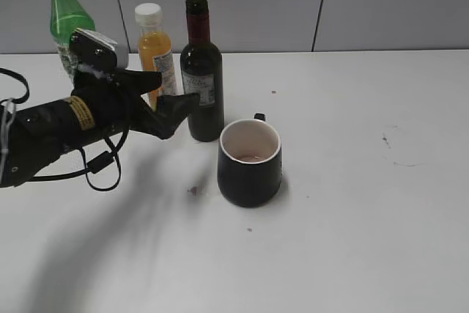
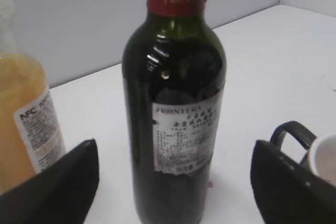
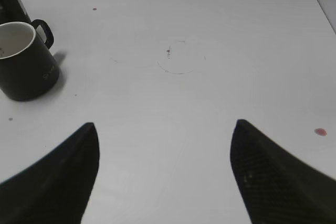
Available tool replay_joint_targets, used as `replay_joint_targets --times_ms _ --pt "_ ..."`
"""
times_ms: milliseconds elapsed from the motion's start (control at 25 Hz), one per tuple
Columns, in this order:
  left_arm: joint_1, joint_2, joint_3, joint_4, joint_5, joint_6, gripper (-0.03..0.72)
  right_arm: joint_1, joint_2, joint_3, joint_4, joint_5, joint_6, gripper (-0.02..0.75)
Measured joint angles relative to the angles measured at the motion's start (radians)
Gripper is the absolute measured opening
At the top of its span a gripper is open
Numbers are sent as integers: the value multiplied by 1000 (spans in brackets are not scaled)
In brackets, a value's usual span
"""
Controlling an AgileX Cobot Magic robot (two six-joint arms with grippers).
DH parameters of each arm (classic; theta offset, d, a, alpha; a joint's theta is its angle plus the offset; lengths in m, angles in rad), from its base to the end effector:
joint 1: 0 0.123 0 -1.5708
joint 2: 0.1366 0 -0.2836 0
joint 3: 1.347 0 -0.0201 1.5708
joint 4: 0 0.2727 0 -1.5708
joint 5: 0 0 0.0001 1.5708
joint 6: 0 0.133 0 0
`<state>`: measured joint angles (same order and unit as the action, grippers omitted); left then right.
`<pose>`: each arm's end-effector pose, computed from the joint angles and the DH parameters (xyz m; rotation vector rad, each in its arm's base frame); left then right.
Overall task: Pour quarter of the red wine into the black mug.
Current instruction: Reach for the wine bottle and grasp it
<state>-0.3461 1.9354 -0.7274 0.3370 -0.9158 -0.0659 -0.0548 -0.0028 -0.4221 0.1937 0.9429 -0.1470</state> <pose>0.3624 -0.1677 0.1052 0.6219 1.7020 -0.3827 0.0677 0.0170 0.2581 -0.0784 1.9869 0.0995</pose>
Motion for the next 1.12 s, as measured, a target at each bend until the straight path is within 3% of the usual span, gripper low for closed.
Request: replay_joint_targets --times_ms 440,1120 --pt "-8 148 -163 2 7 1 685 0 0 0 0 0 -1 591" --pt "-52 257 -299 8 5 1 657 0 0 0 0 0 -1 591"
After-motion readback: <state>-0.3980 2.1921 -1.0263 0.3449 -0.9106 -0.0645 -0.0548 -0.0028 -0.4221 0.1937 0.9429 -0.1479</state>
